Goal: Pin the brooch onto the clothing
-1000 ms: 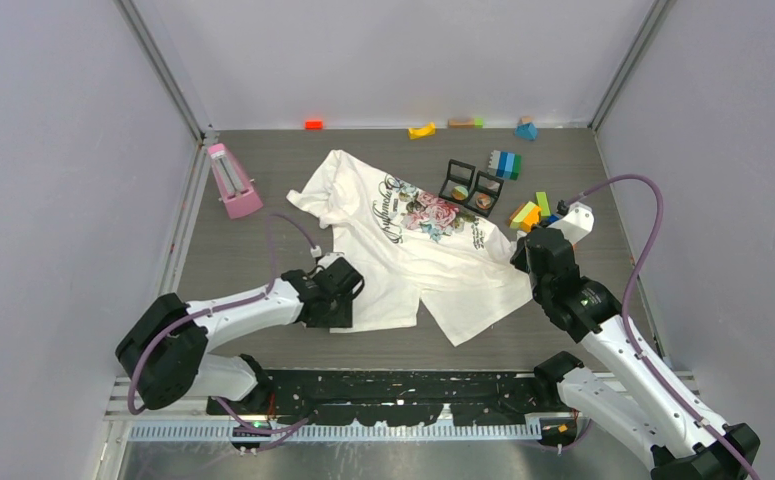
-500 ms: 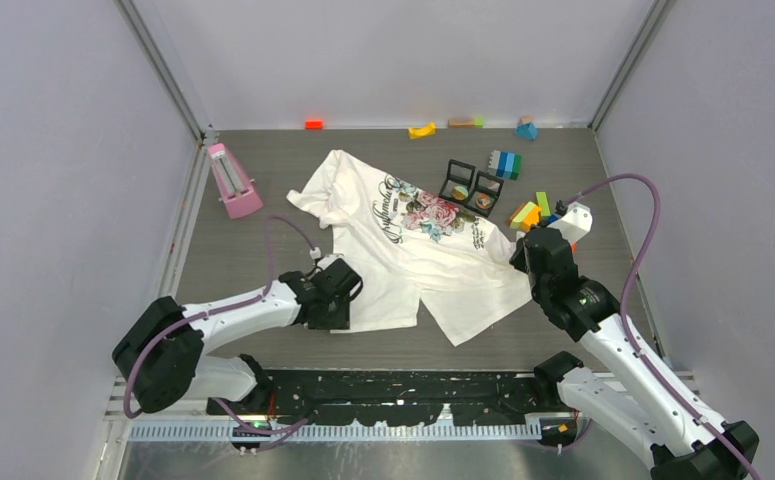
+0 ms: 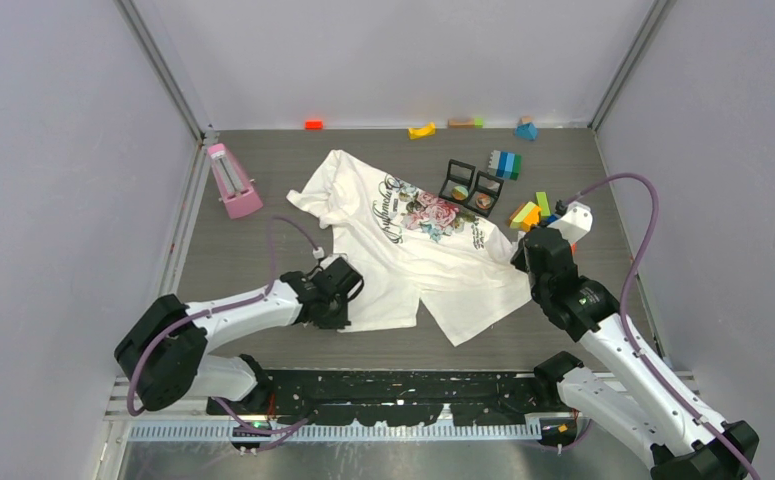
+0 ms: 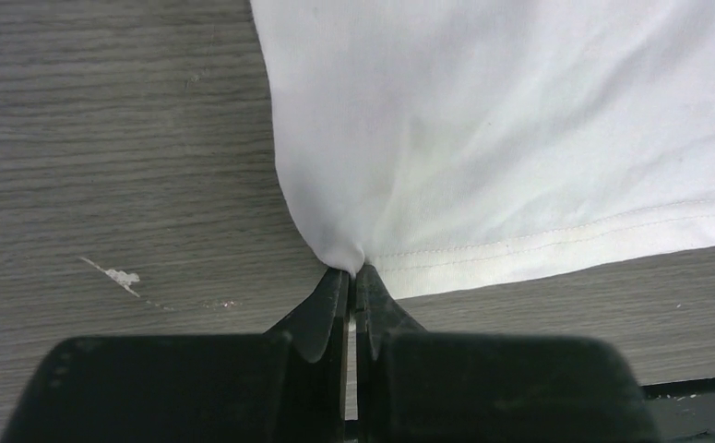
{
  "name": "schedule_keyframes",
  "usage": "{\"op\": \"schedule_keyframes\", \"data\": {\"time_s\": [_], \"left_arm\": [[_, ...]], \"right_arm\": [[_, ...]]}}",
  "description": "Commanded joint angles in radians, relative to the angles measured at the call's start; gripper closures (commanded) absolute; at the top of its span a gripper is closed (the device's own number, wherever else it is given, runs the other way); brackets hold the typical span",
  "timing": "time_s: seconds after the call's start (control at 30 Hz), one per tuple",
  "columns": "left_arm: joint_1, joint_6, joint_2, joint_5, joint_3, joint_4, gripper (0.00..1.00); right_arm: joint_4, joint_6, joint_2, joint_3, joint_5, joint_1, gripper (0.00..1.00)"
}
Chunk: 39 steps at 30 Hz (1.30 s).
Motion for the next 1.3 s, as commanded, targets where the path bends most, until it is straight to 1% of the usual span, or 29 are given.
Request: {"op": "schedule_keyframes", "data": {"time_s": [0.0,0.1,0.17,0.3,0.33,0.37,0.4,0.5,0.63,0.77,0.8,0.87,0.93,1.03,1.27], "left_arm": [[0.059,0.079,0.014,0.02,0.075,0.045,1.0],[0.142,0.154,-0.004,0.05,0.182,0.035,1.0],[0.221,0.21,-0.018,0.06,0.283,0.001,1.0],[0.352,0.325,-0.08,0.019,0.508,-0.053,1.0],[0.382,0.35,-0.098,0.01,0.568,-0.062,1.0],[0.415,0.37,-0.109,0.003,0.63,-0.074,1.0],[0.445,0.39,-0.121,0.0,0.718,-0.089,1.0],[0.505,0.456,-0.129,0.001,0.929,-0.141,1.0],[0.518,0.54,-0.135,-0.035,1.237,-0.225,1.0],[0.518,0.57,-0.14,-0.025,1.506,-0.281,1.0],[0.518,0.575,-0.136,-0.016,1.571,-0.302,1.0],[0.518,0.584,-0.131,-0.001,1.673,-0.343,1.0],[0.518,0.59,-0.14,0.015,1.736,-0.361,1.0],[0.518,0.596,-0.167,0.027,1.764,-0.361,1.0],[0.518,0.598,-0.19,0.063,1.814,-0.355,1.0]], "right_arm": [[0.06,-0.025,0.022,0.038,0.071,-0.003,0.99],[0.093,-0.042,0.076,0.059,0.102,-0.003,1.0],[0.128,-0.085,0.124,0.1,0.13,-0.006,1.0],[0.131,-0.167,0.222,0.297,0.155,-0.018,1.0],[0.131,-0.181,0.233,0.376,0.154,-0.02,1.0],[0.13,-0.212,0.249,0.415,0.146,-0.02,1.0],[0.129,-0.227,0.261,0.496,0.138,-0.02,1.0],[0.121,-0.297,0.27,0.693,0.054,-0.02,0.99],[0.104,-0.355,0.26,0.882,-0.083,-0.02,0.99],[0.115,-0.382,0.221,1.013,-0.281,-0.02,0.99],[0.117,-0.384,0.208,1.031,-0.358,-0.02,0.99],[0.121,-0.384,0.188,1.08,-0.459,-0.02,0.99],[0.132,-0.386,0.165,1.119,-0.539,-0.02,0.99],[0.157,-0.393,0.119,1.13,-0.625,-0.02,0.99],[0.178,-0.394,0.059,1.143,-0.656,-0.02,0.99]]}}
